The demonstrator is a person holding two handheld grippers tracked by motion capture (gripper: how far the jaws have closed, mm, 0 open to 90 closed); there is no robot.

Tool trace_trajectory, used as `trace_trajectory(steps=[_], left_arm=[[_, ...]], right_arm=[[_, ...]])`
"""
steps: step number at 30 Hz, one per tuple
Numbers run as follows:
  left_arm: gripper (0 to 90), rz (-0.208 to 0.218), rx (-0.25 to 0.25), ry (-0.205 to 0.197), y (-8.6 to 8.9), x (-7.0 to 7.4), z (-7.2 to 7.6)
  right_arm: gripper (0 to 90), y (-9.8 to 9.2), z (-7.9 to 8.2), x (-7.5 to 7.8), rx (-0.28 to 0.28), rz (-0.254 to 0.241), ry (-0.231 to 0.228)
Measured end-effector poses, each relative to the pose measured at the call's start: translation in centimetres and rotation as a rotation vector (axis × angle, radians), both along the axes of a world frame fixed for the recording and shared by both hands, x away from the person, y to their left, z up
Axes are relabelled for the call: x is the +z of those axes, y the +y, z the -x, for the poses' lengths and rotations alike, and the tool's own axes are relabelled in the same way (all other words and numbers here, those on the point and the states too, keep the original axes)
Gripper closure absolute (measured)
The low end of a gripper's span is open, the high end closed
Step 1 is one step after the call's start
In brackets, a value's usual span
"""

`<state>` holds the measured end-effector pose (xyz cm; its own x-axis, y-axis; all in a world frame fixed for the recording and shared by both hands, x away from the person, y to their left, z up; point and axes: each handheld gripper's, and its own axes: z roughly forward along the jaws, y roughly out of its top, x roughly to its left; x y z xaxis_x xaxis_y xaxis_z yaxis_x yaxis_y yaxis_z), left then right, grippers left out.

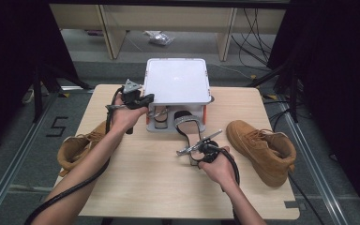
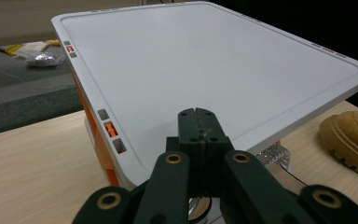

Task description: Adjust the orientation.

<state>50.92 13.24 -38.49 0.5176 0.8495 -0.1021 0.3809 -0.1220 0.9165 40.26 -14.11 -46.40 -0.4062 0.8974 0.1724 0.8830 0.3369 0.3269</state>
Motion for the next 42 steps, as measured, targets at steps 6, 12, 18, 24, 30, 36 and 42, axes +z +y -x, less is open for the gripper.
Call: trace_trajectory(steps=[6,12,18,24,30,36,42], left_arm=[[89.9,0.002,0.0,0.0,0.0,0.0,0.0],[89.8,-0.001,-0.001,0.002,0.0,0.0,0.0],[89.9,0.001,-0.001,0.001,0.0,0.0,0.0],[89.8,0.0,-0.002,0.001,0.0,0.0,0.0],[89.9,0.0,-0.001,0.001,0.0,0.0,0.0],[89.9,-0.001,-0.001,0.002,0.0,0.0,0.0],[89.9,0.0,-0.002,0.001,0.0,0.0,0.0]], right_arm=[[90.0,1.1,-0.5,-0.2,0.011,-0.03,-0.002],[90.0,2.3,-1.0,-0.1,0.01,-0.059,-0.014],[90.0,2.8,-1.6,0.2,0.031,-0.051,-0.077],[90.0,3.2,-1.9,0.4,0.028,-0.059,-0.081],[90.0,3.5,-2.2,0.9,0.012,-0.052,-0.094],[90.0,3.4,-2.7,1.5,0.009,-0.03,-0.158],[90.0,3.2,-3.4,2.0,0.014,0.004,-0.226]])
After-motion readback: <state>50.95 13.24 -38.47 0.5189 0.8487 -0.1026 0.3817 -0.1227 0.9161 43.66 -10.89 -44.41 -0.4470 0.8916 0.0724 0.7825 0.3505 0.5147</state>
